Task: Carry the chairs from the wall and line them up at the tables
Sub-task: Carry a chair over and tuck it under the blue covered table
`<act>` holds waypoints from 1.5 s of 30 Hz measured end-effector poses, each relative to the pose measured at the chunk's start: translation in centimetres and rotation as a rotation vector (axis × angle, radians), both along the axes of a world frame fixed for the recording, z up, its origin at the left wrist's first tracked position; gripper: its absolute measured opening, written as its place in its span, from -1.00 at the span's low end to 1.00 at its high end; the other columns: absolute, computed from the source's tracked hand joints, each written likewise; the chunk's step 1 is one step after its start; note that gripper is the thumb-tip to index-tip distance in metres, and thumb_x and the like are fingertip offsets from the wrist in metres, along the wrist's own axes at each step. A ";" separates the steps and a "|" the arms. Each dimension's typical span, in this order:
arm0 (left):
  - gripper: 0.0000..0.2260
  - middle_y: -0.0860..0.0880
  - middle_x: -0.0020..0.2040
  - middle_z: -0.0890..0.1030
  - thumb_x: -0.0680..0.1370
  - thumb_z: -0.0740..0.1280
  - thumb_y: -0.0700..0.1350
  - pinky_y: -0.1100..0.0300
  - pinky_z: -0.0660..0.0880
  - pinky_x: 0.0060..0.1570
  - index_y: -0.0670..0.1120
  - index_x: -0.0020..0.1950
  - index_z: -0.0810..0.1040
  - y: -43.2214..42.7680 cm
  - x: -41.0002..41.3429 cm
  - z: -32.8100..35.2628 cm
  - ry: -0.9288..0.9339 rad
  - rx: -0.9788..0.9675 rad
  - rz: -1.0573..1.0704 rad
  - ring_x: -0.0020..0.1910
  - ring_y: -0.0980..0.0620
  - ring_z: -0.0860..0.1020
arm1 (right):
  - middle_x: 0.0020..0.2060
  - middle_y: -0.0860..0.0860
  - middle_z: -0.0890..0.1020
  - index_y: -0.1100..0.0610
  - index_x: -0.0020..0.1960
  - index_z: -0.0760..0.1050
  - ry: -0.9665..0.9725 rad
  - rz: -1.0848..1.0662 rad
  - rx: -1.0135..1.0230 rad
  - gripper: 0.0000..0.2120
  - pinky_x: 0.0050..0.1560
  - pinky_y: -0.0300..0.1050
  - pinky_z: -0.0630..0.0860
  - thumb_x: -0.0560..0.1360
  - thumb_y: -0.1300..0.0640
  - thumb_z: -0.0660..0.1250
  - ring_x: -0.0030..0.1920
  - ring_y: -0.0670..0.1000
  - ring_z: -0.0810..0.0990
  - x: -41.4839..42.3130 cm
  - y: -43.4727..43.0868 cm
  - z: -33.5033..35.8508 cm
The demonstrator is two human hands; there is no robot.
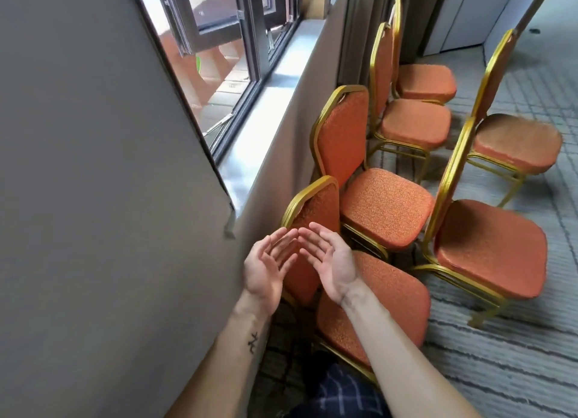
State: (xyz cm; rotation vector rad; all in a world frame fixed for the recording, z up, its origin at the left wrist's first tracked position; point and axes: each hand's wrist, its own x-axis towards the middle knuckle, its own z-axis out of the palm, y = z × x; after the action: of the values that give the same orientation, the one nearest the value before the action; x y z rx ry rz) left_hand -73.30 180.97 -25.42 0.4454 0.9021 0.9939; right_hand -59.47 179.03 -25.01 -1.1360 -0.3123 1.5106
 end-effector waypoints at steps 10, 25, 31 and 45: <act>-0.63 -0.06 0.25 0.68 0.66 0.12 -0.05 0.02 0.31 0.50 -0.14 0.31 0.61 10.2 3.4 -3.1 0.263 -0.115 0.120 0.33 0.02 0.56 | 0.22 0.04 0.55 0.19 0.53 0.33 -0.003 0.074 -0.198 -0.58 0.32 0.01 0.50 0.69 0.15 0.14 0.34 0.09 0.52 1.3 11.9 -6.6; -0.75 -0.06 0.18 0.69 0.69 0.19 -0.12 0.22 0.51 0.13 -0.07 0.26 0.62 12.6 4.6 -4.3 0.519 -0.087 0.025 0.19 0.03 0.63 | 0.08 0.08 0.72 0.18 0.17 0.63 -0.144 0.091 -0.297 -0.66 0.32 -0.03 0.50 0.47 0.05 0.33 0.19 0.03 0.64 0.7 13.7 -7.3; -0.76 -0.12 0.13 0.71 0.68 0.22 -0.15 0.23 0.57 0.08 -0.12 0.26 0.61 10.1 6.0 -2.2 0.455 -0.067 -0.067 0.17 -0.02 0.66 | 0.01 0.11 0.73 0.18 0.16 0.64 -0.225 -0.022 -0.252 -0.76 -0.17 -0.32 0.54 0.56 0.12 0.32 0.02 0.00 0.70 1.6 10.1 -6.3; -0.70 -0.09 0.12 0.70 0.63 0.18 -0.34 0.30 0.57 -0.06 -0.11 0.23 0.61 2.6 12.6 1.5 0.446 0.243 -0.509 -0.04 0.14 0.69 | -0.04 -0.03 0.71 0.05 0.24 0.50 -0.475 -0.411 -0.270 -0.65 0.06 -0.01 0.67 0.49 0.12 0.49 -0.06 -0.06 0.72 7.6 -0.6 -2.2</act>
State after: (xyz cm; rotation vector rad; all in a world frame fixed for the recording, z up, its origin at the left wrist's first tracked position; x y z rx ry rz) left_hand -60.69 183.55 -23.90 1.0758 0.9951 0.5379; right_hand -51.86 178.46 -27.26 -1.6629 -0.1789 0.9280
